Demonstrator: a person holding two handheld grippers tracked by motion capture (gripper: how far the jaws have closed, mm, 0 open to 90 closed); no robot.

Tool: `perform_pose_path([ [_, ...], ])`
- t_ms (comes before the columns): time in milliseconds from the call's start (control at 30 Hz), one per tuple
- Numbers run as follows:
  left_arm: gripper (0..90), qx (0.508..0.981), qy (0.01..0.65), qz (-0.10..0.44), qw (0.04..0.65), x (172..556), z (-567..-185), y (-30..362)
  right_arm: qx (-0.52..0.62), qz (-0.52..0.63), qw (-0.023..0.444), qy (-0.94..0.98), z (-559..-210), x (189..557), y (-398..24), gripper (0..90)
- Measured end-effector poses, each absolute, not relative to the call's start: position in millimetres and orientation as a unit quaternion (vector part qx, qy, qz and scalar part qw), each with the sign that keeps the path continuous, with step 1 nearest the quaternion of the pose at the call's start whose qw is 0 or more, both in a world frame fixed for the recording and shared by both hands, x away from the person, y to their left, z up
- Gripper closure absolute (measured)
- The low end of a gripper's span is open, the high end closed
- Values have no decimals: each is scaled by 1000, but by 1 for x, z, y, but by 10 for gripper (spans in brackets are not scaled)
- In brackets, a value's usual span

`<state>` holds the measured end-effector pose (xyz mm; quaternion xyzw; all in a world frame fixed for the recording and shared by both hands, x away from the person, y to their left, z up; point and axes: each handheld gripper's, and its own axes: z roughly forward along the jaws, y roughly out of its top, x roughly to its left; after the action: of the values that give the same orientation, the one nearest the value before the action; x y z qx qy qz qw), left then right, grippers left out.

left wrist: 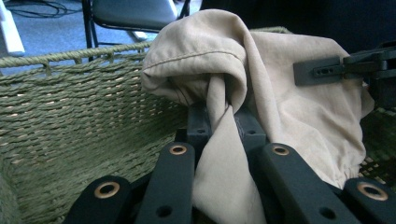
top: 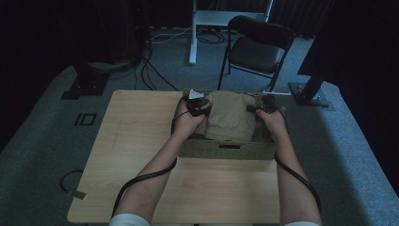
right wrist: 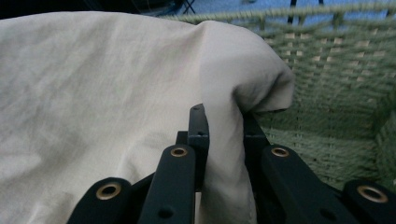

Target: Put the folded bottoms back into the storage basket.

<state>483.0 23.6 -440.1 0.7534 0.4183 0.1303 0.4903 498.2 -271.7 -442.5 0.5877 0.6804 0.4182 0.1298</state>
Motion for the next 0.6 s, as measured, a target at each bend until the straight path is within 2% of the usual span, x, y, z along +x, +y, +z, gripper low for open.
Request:
perform_pose_path([
  [600,784,785,441,123,417,503,-491,14,600,350,143,705,-486,518,-261,802],
])
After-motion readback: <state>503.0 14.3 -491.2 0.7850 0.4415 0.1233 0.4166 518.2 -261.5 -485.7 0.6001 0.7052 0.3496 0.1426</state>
